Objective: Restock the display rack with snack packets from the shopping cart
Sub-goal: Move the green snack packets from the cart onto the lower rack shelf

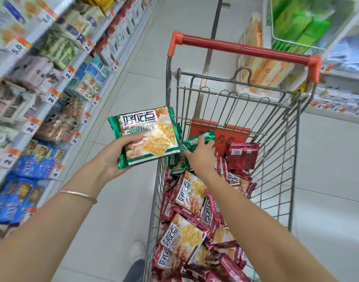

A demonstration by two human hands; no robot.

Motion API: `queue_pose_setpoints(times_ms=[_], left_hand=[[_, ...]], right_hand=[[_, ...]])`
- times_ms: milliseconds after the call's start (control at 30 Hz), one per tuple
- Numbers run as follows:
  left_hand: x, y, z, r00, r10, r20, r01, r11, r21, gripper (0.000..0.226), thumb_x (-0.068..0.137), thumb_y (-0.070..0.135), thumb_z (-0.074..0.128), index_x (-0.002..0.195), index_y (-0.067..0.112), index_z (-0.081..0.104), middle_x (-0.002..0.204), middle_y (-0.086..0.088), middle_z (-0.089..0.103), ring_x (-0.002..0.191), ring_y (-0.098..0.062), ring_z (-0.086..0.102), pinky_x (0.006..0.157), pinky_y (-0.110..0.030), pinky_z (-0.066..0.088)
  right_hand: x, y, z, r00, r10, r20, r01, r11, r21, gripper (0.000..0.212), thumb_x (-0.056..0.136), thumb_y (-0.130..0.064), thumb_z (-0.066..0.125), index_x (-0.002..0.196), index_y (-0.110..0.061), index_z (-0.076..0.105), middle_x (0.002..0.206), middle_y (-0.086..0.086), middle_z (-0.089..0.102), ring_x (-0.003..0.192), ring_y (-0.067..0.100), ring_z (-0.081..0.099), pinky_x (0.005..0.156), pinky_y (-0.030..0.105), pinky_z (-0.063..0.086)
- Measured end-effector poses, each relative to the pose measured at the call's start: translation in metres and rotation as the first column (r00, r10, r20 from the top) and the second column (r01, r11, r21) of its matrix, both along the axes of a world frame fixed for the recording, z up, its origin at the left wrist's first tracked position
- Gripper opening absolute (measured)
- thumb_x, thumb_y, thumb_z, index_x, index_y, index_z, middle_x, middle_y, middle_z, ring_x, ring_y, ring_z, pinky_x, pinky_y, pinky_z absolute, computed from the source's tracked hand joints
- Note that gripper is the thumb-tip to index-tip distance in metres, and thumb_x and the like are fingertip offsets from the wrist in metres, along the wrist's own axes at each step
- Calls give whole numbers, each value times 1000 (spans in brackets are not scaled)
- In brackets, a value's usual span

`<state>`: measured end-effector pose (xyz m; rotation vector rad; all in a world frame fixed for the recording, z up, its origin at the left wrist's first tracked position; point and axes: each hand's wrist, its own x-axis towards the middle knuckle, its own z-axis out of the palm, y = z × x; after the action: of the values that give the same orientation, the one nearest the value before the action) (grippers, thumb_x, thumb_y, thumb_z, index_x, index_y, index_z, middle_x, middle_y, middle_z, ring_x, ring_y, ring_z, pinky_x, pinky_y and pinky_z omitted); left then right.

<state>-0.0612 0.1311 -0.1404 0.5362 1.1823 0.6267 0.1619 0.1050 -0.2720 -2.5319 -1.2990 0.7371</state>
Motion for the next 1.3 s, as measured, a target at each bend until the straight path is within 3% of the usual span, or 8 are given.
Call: queue_pose_setpoints(times_ms=[100, 233, 533, 667, 800, 1000, 1100, 1300], left_hand=[[1, -3, 0, 1000, -2, -7, 2, 1000, 5, 30, 68, 19, 74, 96, 13, 69, 84, -6, 77, 69, -19, 75, 68, -35, 62], [0, -5, 1, 999, -18, -30, 19, 1000, 24, 25, 73, 22, 74, 97, 16, 71, 87, -3, 77, 69, -15, 74, 70, -31, 61], [17, -2, 17, 986, -141, -92, 146, 988, 58, 17, 89, 18, 68, 105, 13, 69, 87, -2, 78, 68, -13, 74, 54, -25, 59], [36, -4, 32, 969, -217, -119, 229, 968, 98, 29, 90, 20, 70, 117, 12, 66, 89, -4, 78, 71, -15, 75, 55, -26, 59], [65, -19, 53, 900, -413, -141, 428, 899, 95, 50, 82, 52, 71, 115, 14, 67, 105, -10, 77, 85, -20, 73, 70, -32, 57], [84, -45, 86, 783, -609, -123, 619, 782, 69, 82, 75, 79, 53, 127, 16, 61, 114, -18, 73, 92, -26, 75, 66, -31, 60], [76, -52, 90, 706, -694, -140, 705, 707, 49, 122, 47, 99, 57, 140, 21, 52, 144, -18, 54, 124, -35, 60, 90, -46, 59], [83, -112, 132, 425, -905, -4, 903, 424, 65, 86, 72, 83, 53, 122, 14, 61, 109, -20, 74, 104, -38, 70, 97, -51, 53]], right_hand=[[3, -8, 3, 937, -222, -269, 272, 947, 169, 48, 93, -49, 57, 121, -14, 39, 124, 16, 46, 73, 25, 58, 52, 31, 44], [26, -33, 10, 661, -451, -601, 671, 712, 204, 22, 100, -22, 46, 118, -9, 45, 82, 0, 55, 62, 12, 49, 53, 27, 40], [101, -93, 60, 497, -489, -717, 815, 546, 193, 37, 100, -22, 26, 103, -10, 61, 86, 8, 57, 77, 19, 52, 68, 34, 41], [118, -97, 129, 286, -335, -898, 852, 517, 79, 35, 102, -25, 32, 96, -8, 61, 74, 7, 69, 66, 22, 67, 66, 33, 56], [108, -103, 182, 338, -219, -915, 756, 642, 125, 35, 104, -26, 31, 99, -10, 61, 63, 1, 70, 52, 12, 68, 45, 18, 51], [68, -130, 208, 282, -254, -925, 739, 672, 41, 52, 101, -59, 30, 126, -26, 62, 103, 10, 75, 89, 27, 72, 82, 44, 56], [49, -157, 223, 213, -214, -953, 733, 680, 11, 78, 91, -77, 30, 133, -16, 55, 117, 16, 70, 108, 33, 67, 96, 48, 51], [-5, -256, 249, 294, -269, -917, 742, 669, 42, 67, 75, -44, 71, 129, -10, 50, 85, 5, 76, 69, 20, 73, 61, 31, 61]])
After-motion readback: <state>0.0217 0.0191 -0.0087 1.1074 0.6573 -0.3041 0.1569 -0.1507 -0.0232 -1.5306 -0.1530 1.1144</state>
